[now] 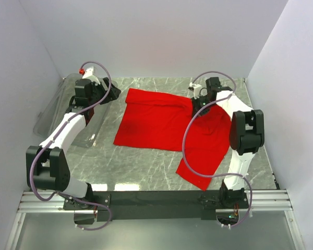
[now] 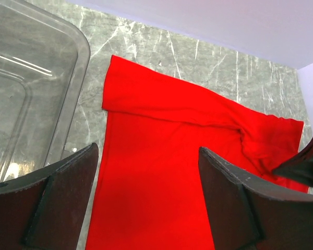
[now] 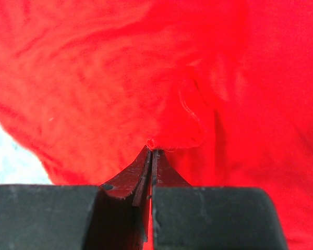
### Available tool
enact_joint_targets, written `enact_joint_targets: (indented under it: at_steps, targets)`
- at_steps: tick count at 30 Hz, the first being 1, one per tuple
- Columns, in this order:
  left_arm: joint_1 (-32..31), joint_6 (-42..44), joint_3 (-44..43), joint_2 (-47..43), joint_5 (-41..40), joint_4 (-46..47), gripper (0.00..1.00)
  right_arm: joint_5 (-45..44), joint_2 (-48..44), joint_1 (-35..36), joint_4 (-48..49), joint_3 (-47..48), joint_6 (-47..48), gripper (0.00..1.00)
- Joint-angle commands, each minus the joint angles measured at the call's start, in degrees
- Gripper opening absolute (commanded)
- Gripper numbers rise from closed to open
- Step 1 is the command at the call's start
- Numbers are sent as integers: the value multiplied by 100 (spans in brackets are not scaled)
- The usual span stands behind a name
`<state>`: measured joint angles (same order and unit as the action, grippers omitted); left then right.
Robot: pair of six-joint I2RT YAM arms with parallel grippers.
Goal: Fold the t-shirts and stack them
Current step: Fold the tshirt
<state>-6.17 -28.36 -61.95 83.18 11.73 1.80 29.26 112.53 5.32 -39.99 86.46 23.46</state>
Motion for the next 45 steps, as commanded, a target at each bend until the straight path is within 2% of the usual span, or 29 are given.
enact_joint_targets:
  at_steps: [1,4,9,13,15,17,18,21,27,31,35,39,45]
  targets:
    - [2,-56,34,-258,93,233,82,397,-188,162,-387,55,589,0]
    - [2,-73,60,-302,93,233,83,615,-126,276,-614,187,835,0]
    - [2,-73,113,-355,84,241,83,766,84,399,-1326,574,1818,1]
    - [2,-108,140,-320,128,285,83,625,287,601,-1880,715,2346,15]
    - [2,-100,105,-302,128,268,82,651,173,628,-1794,575,2374,23]
    - [2,-91,70,-311,128,259,82,678,-89,584,-1680,435,2460,28]
    - [2,-73,69,-320,128,242,83,713,-204,567,-1636,355,2531,38]
    - [2,-64,78,-302,119,242,83,740,-679,558,-1776,30,3259,48]
    - [2,-82,140,-328,128,303,83,213,-900,101,-1951,-410,4042,47]
    - [11,-56,184,-355,119,294,83,-454,-934,-329,-1637,-857,4123,43]
    - [11,-99,254,-328,163,364,83,-1087,-970,-392,-1301,-1183,4026,37]
    - [11,-117,263,-311,190,382,83,-1141,-865,-400,-1126,-1236,3824,36]
    - [11,-108,271,-328,190,373,82,-1124,-671,-374,-967,-1114,3736,41]
